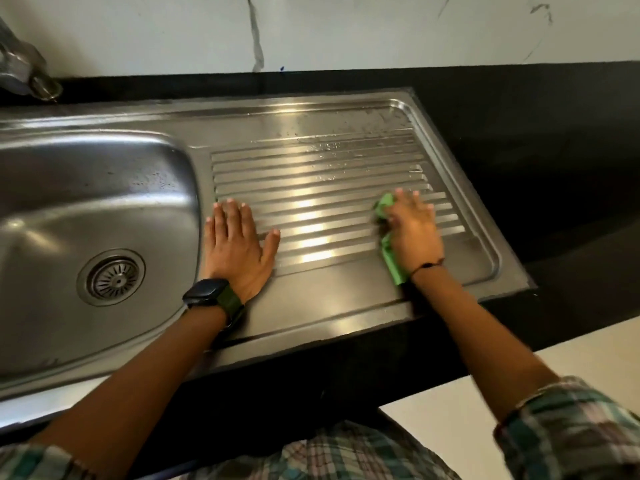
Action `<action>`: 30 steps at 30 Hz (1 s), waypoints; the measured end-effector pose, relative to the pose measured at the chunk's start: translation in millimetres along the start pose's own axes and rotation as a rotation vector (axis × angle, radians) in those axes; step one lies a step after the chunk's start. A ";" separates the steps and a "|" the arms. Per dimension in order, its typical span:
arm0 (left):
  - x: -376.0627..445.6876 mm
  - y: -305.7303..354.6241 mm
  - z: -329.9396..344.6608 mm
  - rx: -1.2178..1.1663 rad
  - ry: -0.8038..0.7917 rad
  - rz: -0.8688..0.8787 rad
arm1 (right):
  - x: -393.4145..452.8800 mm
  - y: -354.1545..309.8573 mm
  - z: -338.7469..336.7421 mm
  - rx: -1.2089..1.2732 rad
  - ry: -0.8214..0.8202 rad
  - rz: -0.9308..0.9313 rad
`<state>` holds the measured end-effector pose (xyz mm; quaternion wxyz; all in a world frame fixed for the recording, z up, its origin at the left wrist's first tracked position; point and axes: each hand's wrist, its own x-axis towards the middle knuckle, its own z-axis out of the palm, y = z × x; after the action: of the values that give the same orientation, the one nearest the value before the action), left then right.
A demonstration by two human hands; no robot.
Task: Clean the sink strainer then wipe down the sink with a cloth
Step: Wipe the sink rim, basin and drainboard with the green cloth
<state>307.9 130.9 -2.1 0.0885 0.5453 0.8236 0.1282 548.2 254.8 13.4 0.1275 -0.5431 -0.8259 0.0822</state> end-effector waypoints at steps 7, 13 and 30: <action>14.0 31.9 2.5 0.033 -0.016 0.170 | 16.8 48.0 -16.0 0.002 0.100 0.421; 47.7 48.7 4.9 0.002 -0.010 0.161 | -18.6 -91.0 24.9 0.169 0.001 -0.160; 56.4 47.1 14.0 -0.007 -0.007 0.159 | -27.3 -9.5 -8.5 0.110 0.097 0.121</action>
<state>331.1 202.0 -1.2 0.0826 0.6092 0.7769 0.1357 552.8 226.0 20.8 0.1917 -0.5873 -0.7788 0.1088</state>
